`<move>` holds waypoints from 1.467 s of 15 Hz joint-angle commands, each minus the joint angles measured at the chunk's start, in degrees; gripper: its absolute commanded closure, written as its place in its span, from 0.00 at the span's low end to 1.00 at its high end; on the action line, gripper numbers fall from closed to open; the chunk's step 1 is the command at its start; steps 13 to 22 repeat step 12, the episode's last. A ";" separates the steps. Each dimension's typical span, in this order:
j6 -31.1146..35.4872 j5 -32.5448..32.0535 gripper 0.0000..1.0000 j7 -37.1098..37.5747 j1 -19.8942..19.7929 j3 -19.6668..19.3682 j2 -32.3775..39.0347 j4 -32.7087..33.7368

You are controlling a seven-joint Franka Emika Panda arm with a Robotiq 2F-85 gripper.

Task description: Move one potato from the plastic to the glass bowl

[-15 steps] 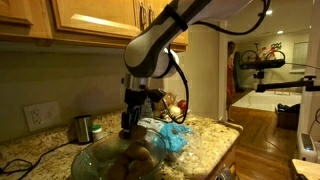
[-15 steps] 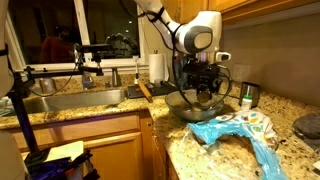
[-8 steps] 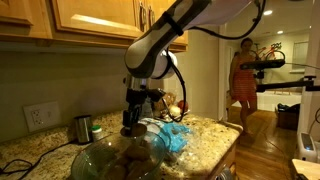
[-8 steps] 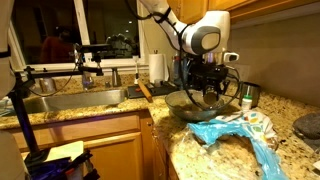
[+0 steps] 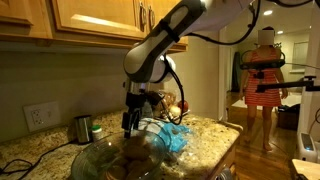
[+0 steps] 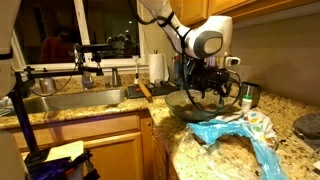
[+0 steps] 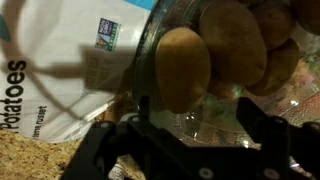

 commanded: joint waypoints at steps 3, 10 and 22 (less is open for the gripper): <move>-2.26 -0.42 0.00 -0.12 -0.50 -0.15 -0.55 1.10; -0.27 -0.20 0.00 0.19 -0.06 0.06 0.15 0.83; -0.26 -0.20 0.00 0.19 -0.06 0.07 0.18 0.83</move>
